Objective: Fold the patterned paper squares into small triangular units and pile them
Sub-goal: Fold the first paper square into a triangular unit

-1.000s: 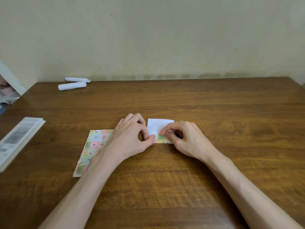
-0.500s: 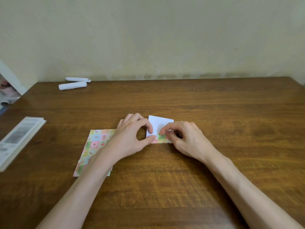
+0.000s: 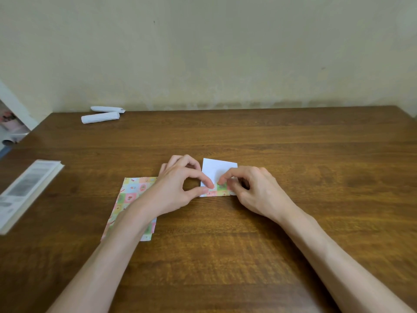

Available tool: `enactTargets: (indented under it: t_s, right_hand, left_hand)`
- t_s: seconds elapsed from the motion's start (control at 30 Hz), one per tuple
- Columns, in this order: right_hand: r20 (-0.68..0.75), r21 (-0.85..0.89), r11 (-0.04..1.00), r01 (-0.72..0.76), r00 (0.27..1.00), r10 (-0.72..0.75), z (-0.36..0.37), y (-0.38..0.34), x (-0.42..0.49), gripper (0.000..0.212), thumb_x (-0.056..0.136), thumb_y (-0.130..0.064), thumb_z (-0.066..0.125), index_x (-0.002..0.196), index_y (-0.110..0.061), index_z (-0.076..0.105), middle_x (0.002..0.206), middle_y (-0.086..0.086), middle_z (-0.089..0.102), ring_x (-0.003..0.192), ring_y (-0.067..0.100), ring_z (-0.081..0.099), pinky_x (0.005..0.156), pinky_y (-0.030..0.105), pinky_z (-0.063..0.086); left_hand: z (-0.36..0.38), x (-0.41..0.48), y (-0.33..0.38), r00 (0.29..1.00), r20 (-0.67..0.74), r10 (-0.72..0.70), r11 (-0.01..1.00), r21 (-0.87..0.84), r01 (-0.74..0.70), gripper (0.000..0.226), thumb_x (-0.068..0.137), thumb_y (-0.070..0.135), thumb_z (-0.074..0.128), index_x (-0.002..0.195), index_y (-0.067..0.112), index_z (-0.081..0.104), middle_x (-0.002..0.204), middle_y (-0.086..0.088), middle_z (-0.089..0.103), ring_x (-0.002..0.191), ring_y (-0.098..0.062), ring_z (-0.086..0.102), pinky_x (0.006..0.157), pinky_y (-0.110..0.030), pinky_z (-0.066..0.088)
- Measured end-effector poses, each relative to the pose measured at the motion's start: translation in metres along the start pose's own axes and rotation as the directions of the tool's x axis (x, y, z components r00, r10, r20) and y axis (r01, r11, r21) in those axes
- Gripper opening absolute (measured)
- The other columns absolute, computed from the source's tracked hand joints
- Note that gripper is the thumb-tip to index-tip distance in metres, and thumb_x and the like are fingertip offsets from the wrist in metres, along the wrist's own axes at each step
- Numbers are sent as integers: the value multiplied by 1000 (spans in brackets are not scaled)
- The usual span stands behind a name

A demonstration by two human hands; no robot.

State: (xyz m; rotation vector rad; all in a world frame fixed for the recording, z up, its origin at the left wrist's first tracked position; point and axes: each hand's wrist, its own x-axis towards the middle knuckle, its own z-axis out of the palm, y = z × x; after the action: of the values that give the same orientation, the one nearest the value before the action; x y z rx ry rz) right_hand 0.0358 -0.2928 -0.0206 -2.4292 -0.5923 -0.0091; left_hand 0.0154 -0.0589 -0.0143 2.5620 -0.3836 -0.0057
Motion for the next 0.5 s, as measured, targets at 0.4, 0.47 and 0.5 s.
enactTargets:
  t_s: [0.4, 0.47, 0.5]
  right_hand:
    - [-28, -57, 998, 19, 999, -21, 3, 3, -1, 25, 99, -25, 53, 103, -42, 70, 85, -14, 57, 76, 5, 52, 65, 32, 42]
    - [-21, -66, 998, 14, 1000, -15, 4, 3, -1, 24, 100, -26, 54, 103, -43, 71, 87, -12, 51, 74, 5, 51, 61, 28, 36]
    - [-21, -61, 998, 12, 1000, -14, 3, 2, -1, 24, 100, -27, 55, 103, -43, 71, 89, -12, 48, 74, 4, 52, 60, 25, 33]
  left_hand:
    - [-4, 1, 1, 999, 35, -40, 999, -14, 41, 11, 90, 46, 74, 99, 53, 75, 113, 27, 47, 129, 0, 30, 110, -35, 21]
    - [-5, 0, 1, 998, 34, -49, 999, -6, 49, 12, 90, 47, 75, 99, 55, 75, 114, 27, 48, 129, 1, 31, 110, -37, 21]
    - [-5, -1, 2, 998, 36, -55, 998, 1, 55, 13, 90, 47, 75, 99, 55, 75, 114, 27, 49, 129, 1, 31, 110, -37, 21]
